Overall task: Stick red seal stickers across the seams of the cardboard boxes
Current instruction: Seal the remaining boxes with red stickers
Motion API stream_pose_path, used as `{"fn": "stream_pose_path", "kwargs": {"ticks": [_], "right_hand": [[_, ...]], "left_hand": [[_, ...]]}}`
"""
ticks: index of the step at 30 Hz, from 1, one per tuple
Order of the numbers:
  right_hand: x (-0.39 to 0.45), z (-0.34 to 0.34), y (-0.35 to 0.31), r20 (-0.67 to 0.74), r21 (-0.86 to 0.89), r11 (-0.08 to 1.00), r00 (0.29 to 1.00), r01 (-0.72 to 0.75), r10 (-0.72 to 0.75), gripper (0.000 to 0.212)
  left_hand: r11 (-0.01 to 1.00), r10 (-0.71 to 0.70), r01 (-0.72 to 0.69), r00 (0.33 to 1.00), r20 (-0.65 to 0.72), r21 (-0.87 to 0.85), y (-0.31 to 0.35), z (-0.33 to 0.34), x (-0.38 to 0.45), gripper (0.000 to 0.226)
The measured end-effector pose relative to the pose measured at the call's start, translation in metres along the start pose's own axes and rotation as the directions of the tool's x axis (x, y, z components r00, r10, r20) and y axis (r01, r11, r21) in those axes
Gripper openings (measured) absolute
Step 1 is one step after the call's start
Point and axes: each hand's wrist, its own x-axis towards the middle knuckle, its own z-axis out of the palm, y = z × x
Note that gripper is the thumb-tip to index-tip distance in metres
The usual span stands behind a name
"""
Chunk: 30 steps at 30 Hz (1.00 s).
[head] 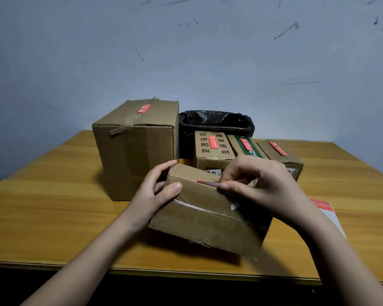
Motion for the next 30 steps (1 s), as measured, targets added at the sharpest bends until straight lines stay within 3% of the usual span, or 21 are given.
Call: {"fn": "stream_pose_path", "kwargs": {"ticks": [2,7,13,17,21,24,28,30], "right_hand": [[0.0005,-0.0009,0.0004,0.003,0.003,1.000,1.000,0.009,-0.009,0.019],[0.0010,-0.0012,0.0020,0.011,-0.006,1.000,0.999,0.031,-0.031,0.020],[0.0029,-0.0007,0.0021,0.025,-0.016,0.998,0.998,0.063,-0.062,0.020],[0.0032,-0.0003,0.0023,0.028,-0.009,0.997,0.996,0.082,-0.082,0.020],[0.0038,-0.0015,0.0027,0.033,-0.021,0.996,0.996,0.088,-0.087,0.020],[0.0036,-0.0022,0.0026,0.034,-0.022,0.995,0.995,0.092,-0.092,0.019],[0.0040,-0.0027,0.0033,0.047,-0.022,0.996,0.995,0.089,-0.087,0.021],[0.0041,-0.0030,0.0037,0.054,-0.020,0.996,0.995,0.083,-0.082,0.020]], "left_hand": [[1.000,0.000,0.000,1.000,0.009,0.003,0.0000,-0.0001,-0.0002,0.097],[1.000,-0.001,0.001,1.000,-0.010,-0.004,0.0016,0.0017,-0.0006,0.087],[1.000,0.008,-0.008,1.000,-0.016,0.008,0.0021,0.0018,-0.0015,0.088],[1.000,0.010,-0.010,1.000,-0.003,0.008,0.0014,0.0008,-0.0028,0.101],[1.000,0.013,-0.013,1.000,0.003,0.005,0.0015,0.0017,-0.0032,0.094],[0.999,0.024,-0.024,1.000,0.004,0.024,0.0008,0.0009,-0.0032,0.112],[1.000,0.023,-0.023,1.000,0.011,0.021,0.0006,0.0007,-0.0038,0.104],[1.000,0.023,-0.023,1.000,0.008,0.018,-0.0001,0.0005,-0.0034,0.114]]}}
